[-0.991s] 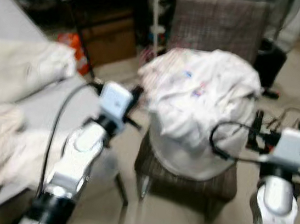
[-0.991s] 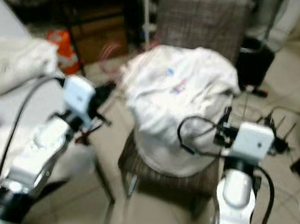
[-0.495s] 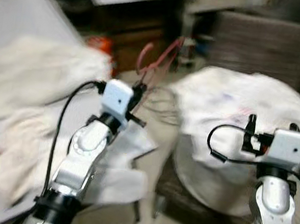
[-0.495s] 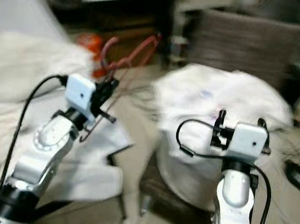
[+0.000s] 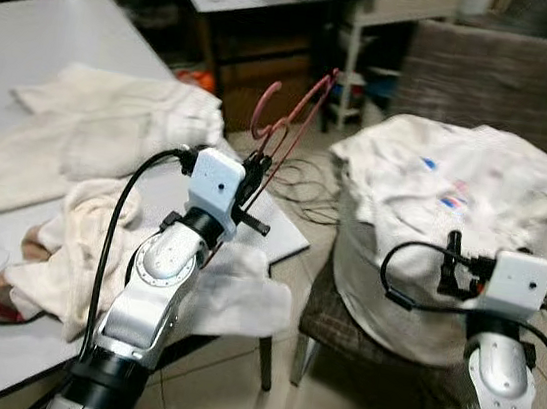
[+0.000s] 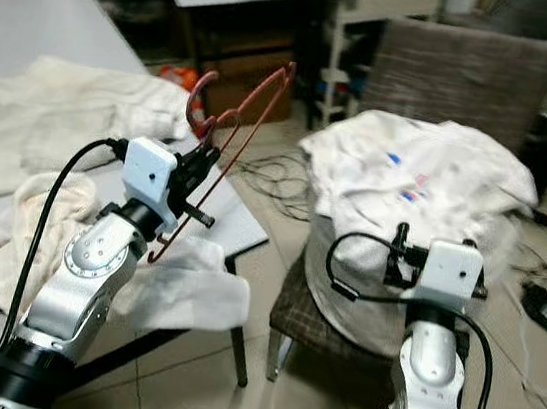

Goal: Hang hanger

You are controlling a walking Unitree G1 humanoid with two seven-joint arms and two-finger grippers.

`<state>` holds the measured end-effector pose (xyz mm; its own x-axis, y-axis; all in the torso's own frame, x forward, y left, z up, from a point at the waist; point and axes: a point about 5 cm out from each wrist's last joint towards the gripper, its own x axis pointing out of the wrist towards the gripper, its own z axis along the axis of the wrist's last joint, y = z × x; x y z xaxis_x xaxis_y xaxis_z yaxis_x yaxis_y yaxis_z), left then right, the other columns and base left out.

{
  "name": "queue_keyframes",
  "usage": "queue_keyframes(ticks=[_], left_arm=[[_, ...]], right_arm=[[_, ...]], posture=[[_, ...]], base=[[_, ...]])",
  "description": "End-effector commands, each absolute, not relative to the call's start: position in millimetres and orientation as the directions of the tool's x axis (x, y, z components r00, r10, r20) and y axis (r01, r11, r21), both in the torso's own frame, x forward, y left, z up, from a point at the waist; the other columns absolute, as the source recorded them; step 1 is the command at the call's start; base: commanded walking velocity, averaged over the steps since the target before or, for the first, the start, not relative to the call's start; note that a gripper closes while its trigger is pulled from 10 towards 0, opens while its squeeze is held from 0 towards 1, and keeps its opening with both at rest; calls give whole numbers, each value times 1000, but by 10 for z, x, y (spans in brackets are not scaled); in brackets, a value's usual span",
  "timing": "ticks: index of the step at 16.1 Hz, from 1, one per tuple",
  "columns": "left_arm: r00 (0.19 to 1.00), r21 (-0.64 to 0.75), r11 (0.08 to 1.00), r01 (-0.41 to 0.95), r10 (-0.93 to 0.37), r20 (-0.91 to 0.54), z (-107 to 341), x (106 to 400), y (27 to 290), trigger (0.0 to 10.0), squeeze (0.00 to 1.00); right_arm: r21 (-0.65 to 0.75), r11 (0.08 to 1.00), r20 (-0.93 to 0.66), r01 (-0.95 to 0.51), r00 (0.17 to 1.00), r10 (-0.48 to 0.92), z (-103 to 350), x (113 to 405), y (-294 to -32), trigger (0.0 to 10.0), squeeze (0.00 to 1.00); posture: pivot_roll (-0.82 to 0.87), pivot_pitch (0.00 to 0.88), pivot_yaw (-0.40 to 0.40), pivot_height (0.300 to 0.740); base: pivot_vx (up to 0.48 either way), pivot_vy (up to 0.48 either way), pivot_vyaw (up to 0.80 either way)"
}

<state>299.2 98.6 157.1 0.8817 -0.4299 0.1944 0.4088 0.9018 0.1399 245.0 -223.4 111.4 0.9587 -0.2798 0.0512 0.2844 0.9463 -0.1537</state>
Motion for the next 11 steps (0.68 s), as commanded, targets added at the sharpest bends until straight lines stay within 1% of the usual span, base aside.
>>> queue_keyframes(ticks=[1,3,5,8,11], left_arm=[[878,155,899,409,-434,200,1593,3006,1005,10000,0],[878,156,898,412,-437,197,1591,3006,1009,10000,0],[876,159,896,415,-441,194,1590,3007,1013,10000,0],[876,161,894,417,-443,191,1585,3003,1014,10000,0],[876,171,891,421,-449,179,1560,3005,1014,10000,0]], right_arm=[[-151,949,49,277,961,-272,1091,2430,-2186,10000,0],[-140,954,20,264,964,-264,1019,2395,-2151,10000,0],[-118,953,-17,278,959,-281,946,2384,-2183,10000,0],[-129,948,-6,292,955,-295,965,2416,-2243,10000,0],[-127,948,24,292,956,-291,1023,2459,-2244,10000,0]], posture=[[-150,0,129,740],[-150,0,133,740],[-147,0,136,740],[-147,0,137,740],[-143,0,137,740]], base=[[0,0,0],[0,0,0],[0,0,0],[0,0,0],[0,0,0]])
